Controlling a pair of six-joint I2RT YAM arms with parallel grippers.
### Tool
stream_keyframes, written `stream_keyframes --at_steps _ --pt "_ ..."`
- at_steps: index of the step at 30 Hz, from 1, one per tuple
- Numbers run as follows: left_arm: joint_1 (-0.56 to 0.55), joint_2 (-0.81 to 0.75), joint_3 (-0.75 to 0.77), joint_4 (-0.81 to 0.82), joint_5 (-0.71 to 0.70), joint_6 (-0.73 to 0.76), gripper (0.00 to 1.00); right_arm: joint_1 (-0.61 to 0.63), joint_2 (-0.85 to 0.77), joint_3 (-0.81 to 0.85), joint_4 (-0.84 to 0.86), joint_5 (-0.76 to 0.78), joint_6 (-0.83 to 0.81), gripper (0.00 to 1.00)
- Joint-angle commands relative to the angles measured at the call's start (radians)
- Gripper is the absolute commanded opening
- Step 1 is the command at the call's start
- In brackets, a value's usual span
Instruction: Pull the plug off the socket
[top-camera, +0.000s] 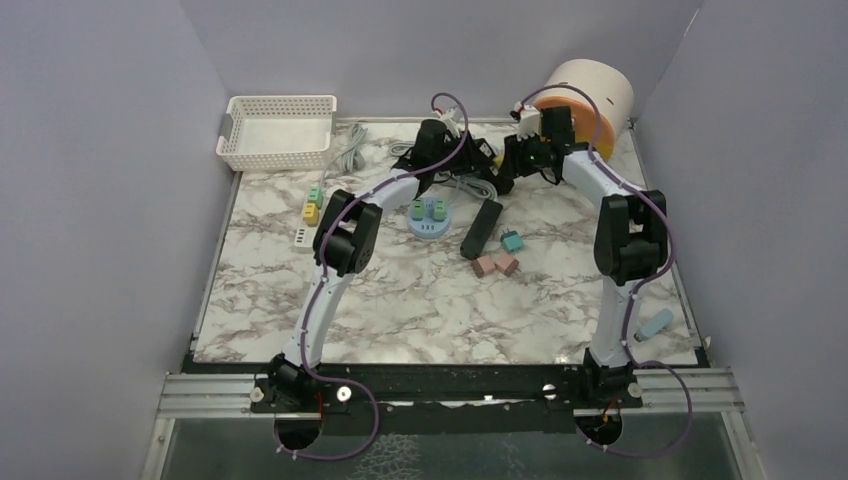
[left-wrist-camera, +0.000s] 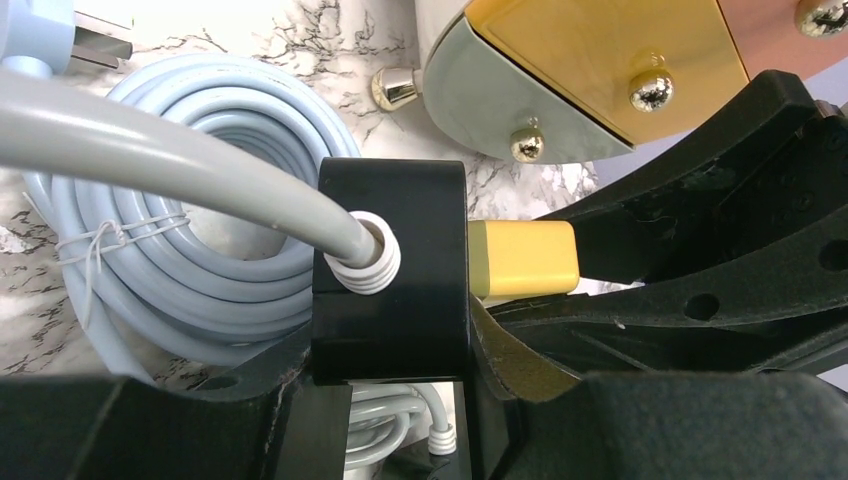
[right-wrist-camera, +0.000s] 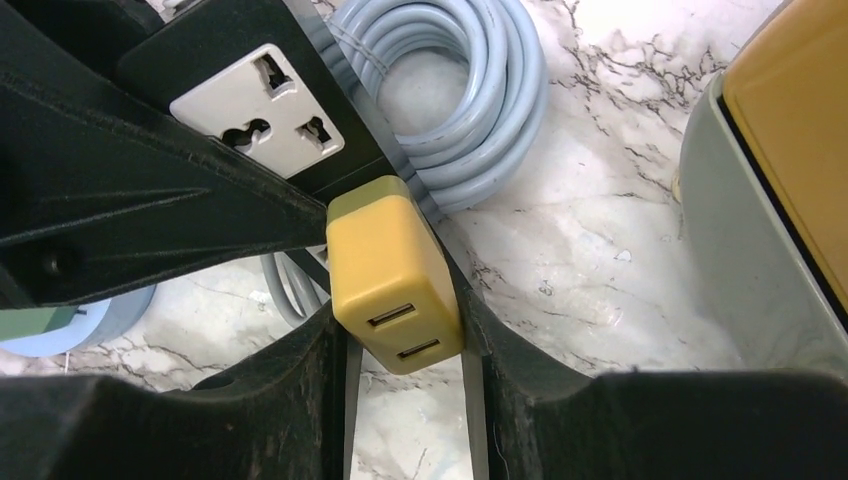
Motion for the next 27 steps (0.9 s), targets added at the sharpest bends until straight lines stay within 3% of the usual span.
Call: stream_keyframes --at_steps 1,6,8,11,14,17,20,23,27 --pt "0.006 -0.03 0.056 -0.029 0.027 0.038 0.0 -0.053 -0.058 -0.058 0.081 -0.109 0.019 0.01" --pt "0.017 0.014 0.142 -0.152 -0.022 0.129 0.0 -0.28 -0.222 -0.309 0.487 -0.516 0.396 0.01" --pt "0.024 0.037 0.174 -0.18 -0.035 0.141 0.0 -0.324 -0.24 -0.342 0.549 -0.595 0.476 0.01" --pt "0.029 0.07 0.238 -0.23 -0.062 0.162 0.0 -0.282 -0.279 -0.297 0.375 -0.436 0.34 0.01" --pt "0.029 0.097 0.295 -0.271 -0.087 0.172 0.0 -0.126 -0.327 -0.259 0.222 -0.081 0.13 0.01" --pt "0.027 0.118 0.342 -0.298 -0.096 0.175 0.0 0.033 -0.349 -0.263 0.197 0.2 0.002 0.01" --pt "0.024 0.126 0.358 -0.311 -0.107 0.182 0.0 0.1 -0.376 -0.294 0.209 0.297 -0.037 0.01" --pt "0.026 0.125 0.356 -0.317 -0.109 0.197 0.0 0.03 -0.434 -0.338 0.249 0.168 0.055 0.01" --pt "0.031 0.109 0.32 -0.28 -0.089 0.194 0.0 -0.143 -0.465 -0.396 0.343 -0.28 0.309 0.01"
